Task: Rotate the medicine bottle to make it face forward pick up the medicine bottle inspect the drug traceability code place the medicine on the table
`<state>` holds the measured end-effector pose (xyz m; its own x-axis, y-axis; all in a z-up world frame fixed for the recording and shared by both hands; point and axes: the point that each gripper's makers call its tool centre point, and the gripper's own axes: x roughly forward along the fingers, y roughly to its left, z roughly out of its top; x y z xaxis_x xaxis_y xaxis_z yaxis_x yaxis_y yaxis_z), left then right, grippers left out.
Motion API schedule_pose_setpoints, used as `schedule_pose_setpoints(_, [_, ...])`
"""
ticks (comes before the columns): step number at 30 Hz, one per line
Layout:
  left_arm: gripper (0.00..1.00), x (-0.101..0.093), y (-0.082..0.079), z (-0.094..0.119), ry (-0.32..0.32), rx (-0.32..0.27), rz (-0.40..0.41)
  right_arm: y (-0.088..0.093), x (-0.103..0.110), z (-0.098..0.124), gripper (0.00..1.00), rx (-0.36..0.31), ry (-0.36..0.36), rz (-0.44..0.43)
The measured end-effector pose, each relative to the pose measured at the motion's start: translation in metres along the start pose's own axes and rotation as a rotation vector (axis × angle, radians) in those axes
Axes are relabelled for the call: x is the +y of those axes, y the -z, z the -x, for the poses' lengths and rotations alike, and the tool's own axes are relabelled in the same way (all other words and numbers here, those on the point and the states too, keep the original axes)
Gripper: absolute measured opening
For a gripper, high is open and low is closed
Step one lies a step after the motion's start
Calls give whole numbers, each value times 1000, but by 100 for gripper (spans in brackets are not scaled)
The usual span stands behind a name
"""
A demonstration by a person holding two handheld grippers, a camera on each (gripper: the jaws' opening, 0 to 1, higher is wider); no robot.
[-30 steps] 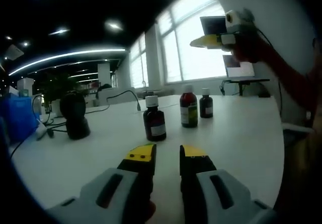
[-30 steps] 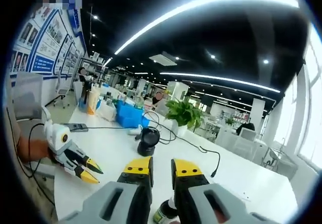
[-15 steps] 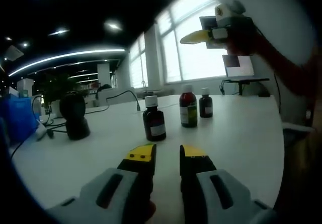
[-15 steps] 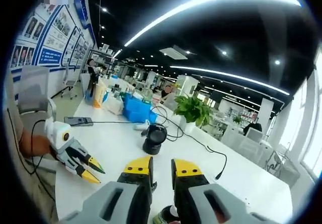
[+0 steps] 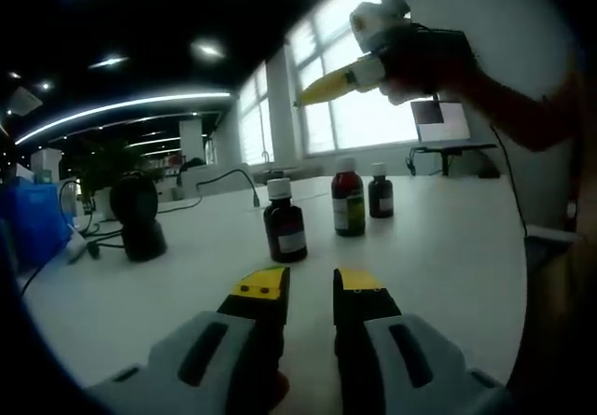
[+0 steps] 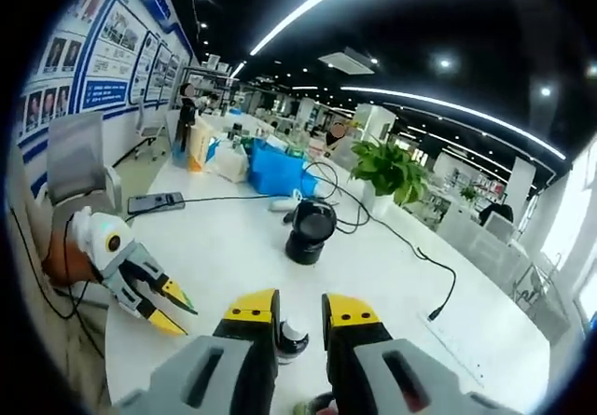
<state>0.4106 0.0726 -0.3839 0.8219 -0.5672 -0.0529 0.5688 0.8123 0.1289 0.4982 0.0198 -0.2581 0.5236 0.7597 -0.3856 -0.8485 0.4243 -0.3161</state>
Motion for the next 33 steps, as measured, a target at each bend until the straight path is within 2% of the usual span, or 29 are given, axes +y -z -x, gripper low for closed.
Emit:
schedule_pose_setpoints(11, [11,-1,0,0,1,-5,-1,31,4,-28,15,101,-43,7])
schedule_pose_setpoints(21, [11,-2,-1,1,5,-8,-3,48,5,-45,17,156,-64,-2])
schedule_pose_setpoints(33, [11,-4,-1,2,6,-8,-7,60,5,-55,21,189,-67,-98])
